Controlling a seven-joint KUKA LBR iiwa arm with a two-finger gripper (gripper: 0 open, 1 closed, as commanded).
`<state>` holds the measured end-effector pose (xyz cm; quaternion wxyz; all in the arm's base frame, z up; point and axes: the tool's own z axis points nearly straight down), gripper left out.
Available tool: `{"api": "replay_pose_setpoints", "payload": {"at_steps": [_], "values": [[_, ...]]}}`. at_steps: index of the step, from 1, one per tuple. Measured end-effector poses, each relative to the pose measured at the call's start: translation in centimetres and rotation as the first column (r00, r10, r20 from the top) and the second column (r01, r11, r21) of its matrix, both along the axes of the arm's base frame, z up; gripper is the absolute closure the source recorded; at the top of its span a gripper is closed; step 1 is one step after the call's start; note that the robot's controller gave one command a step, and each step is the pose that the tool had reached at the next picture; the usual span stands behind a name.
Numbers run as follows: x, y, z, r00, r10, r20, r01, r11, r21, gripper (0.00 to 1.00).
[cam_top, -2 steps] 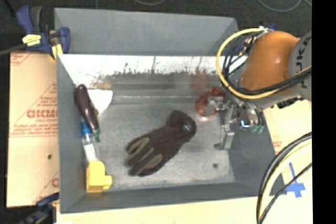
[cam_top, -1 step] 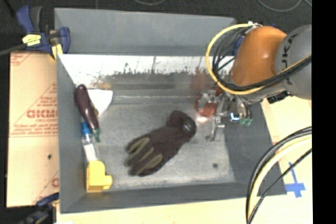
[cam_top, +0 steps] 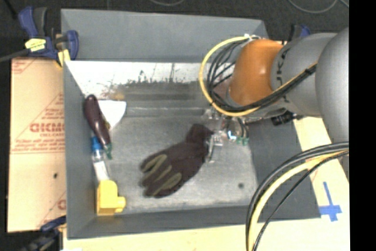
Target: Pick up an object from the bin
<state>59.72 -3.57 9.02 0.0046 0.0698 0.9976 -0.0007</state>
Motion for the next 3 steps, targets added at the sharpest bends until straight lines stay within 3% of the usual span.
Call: {"api": "replay_pose_setpoints", "payload": {"at_steps": [1,2,3], "values": [[1.2,-0.5,-2.1,1.0,0.01,0.011,-0.01,1.0,-0.002,1.0],[1.4,-1.6,-1.9,1.0,0.012,0.015,-0.012,1.0,-0.004,1.0],[2.5,-2.5,12.7,0.996,0.086,0.019,-0.086,0.996,-0.007,1.0]]}}
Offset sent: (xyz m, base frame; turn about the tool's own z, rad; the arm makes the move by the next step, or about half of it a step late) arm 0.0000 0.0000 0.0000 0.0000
